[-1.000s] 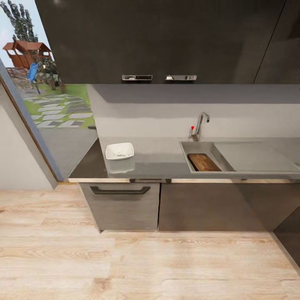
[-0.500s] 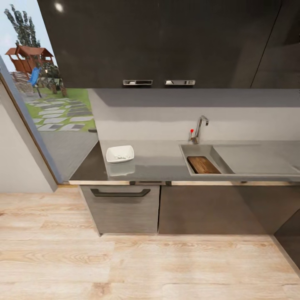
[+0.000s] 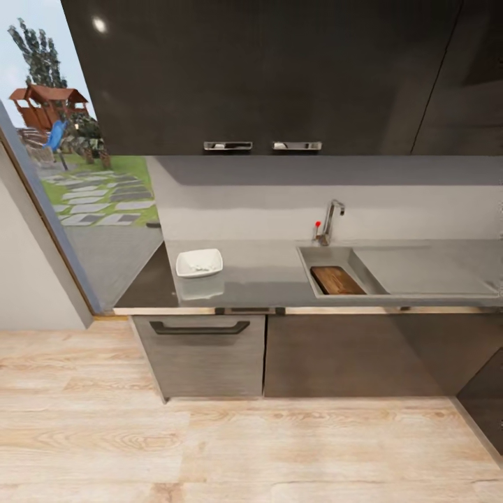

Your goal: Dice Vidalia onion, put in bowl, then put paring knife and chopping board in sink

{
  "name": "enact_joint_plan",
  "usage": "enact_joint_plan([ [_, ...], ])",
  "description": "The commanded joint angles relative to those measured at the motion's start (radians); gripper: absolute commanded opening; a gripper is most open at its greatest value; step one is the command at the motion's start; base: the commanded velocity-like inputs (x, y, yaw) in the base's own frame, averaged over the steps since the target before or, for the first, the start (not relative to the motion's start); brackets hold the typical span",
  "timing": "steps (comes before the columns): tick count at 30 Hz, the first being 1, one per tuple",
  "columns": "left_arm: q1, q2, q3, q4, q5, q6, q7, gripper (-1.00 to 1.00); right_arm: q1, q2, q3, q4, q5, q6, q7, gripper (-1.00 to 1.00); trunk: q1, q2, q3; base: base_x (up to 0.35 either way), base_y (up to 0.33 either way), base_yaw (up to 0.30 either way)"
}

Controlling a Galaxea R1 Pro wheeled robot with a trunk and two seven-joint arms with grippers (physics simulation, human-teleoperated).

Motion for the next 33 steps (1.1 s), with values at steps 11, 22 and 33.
enact_joint_plan([
  [11,0.0,0.0,-0.01,-0.001,0.011,-0.001,0.004,1.0,-0.001,-0.001,0.008,0.001,-0.012,-0.003,0.0,1.0,0.0,-0.001,0.016,0.0,0.0,-0.071],
  [22,0.001,0.0,-0.01,-0.001,0.011,-0.001,0.004,1.0,-0.001,-0.001,0.008,-0.001,-0.012,-0.005,0.002,1.0,0.0,-0.001,0.034,0.0,0.0,-0.063],
  [33,0.0,0.0,-0.01,-0.001,0.012,-0.001,0.004,1.0,-0.001,0.01,0.005,-0.016,-0.017,-0.015,0.005,1.0,0.0,-0.001,0.044,0.0,0.0,-0.004],
])
